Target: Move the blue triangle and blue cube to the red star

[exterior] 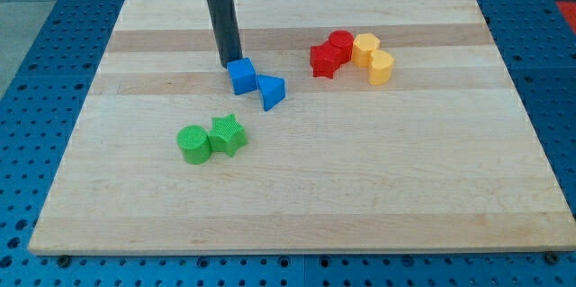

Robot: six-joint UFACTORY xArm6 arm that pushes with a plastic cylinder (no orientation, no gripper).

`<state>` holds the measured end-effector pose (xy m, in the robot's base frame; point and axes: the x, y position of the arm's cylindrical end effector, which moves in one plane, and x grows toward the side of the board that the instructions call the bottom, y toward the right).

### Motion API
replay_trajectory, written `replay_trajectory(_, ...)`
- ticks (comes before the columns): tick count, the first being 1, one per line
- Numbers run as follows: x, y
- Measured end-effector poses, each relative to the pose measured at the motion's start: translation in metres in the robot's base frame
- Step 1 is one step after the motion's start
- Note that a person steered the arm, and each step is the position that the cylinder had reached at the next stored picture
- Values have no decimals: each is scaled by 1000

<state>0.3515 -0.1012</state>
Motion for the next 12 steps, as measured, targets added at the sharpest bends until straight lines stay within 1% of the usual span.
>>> replay_trajectory(2, 20, 0)
replay_trajectory(4, 57, 0)
replay_trajectory(5, 69, 3)
replay_trajectory(8, 71, 48)
replay_trajectory(10, 104, 56)
replay_trajectory(12, 104, 86)
